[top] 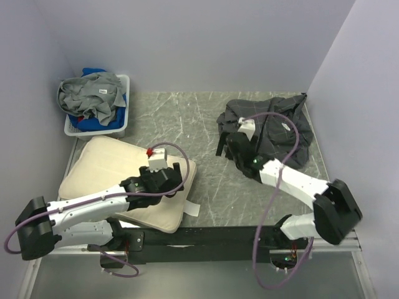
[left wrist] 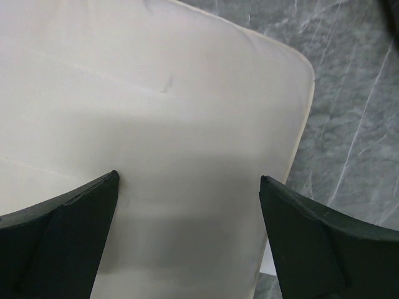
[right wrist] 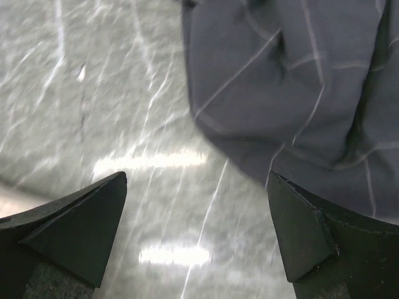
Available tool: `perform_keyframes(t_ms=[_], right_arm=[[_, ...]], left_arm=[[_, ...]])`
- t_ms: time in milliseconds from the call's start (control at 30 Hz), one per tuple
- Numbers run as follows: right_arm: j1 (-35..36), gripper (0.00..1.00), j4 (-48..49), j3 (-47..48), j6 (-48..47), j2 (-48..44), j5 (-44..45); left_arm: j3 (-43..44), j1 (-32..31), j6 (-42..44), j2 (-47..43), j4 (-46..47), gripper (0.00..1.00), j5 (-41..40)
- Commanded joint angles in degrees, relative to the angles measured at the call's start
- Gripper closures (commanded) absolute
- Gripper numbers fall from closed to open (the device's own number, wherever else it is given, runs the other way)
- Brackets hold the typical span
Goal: Put the pillow into the pillowcase
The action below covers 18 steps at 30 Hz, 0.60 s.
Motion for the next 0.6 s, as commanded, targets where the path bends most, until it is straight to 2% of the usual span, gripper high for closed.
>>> perform_keyframes(t_ms=[0, 33, 67, 100, 133, 167, 233, 267, 300, 367, 433, 467, 533, 567], right_arm=[[-6.88, 0.00, -2.45, 8.49, -4.29, 8.34, -2.64], [-7.68, 0.01, -2.97, 11.73, -4.92, 10.27, -3.09], [-8.21, 0.02, -3.50, 13.50, -5.53, 14.21, -2.83], [-8.57, 0.02, -4.64, 15.17, -7.37, 16.25, -2.91], [-8.83, 0.03, -5.17, 18.58, -7.99, 19.92, -3.09], [-8.83, 0.04, -5.78, 20.35, -8.78, 21.79, -3.44], [-9.18, 0.05, -7.19, 25.00, -10.11, 25.22, -4.14], [-9.27, 0.06, -8.42, 26.51, -10.28, 28.36, -5.45], [-9.36, 0.08, -8.78, 28.87, -10.28, 29.79, -6.07], [-9.63, 0.09, -10.26, 30.73, -9.67, 33.22, -6.25], [-9.80, 0.16, -11.58, 32.41, -8.88, 34.89, -5.73], [-9.71, 0.27, -12.64, 32.50, -7.49, 34.73, -5.29], [-9.80, 0.39, -11.51, 29.44, -6.42, 31.93, -5.90], [-9.80, 0.59, -10.63, 28.12, -5.55, 30.87, -6.25]], left_arm=[[0.25, -1.56, -0.38, 2.00, 5.43, 0.02, 1.63], [0.07, -1.64, -0.37, 3.13, 6.22, 0.06, 1.55], [0.06, -1.47, -0.72, 3.93, 6.40, 0.20, 1.20], [0.24, -1.38, -0.90, 5.42, 6.23, 0.24, 0.50], [0.33, -1.03, -0.90, 5.87, 6.23, 0.34, 0.23], [0.33, 0.54, 0.06, 6.13, 7.79, 0.61, 1.45], [-0.72, 3.44, 1.99, 5.44, 10.78, 0.81, 4.52], [-1.16, 7.46, 3.91, 4.82, 13.67, 0.94, 8.89], [-1.60, 9.41, 4.80, 3.60, 14.66, 0.99, 10.50], [-1.17, 14.95, 7.08, 2.45, 16.33, 0.99, 14.53], [-0.12, 19.68, 8.15, 2.27, 16.42, 0.99, 16.13], [0.58, 21.19, 8.93, 2.53, 16.51, 0.99, 16.66], [0.68, 26.27, 9.55, 3.32, 18.17, 0.99, 20.34], [0.51, 27.87, 9.73, 3.58, 19.22, 0.99, 22.53]])
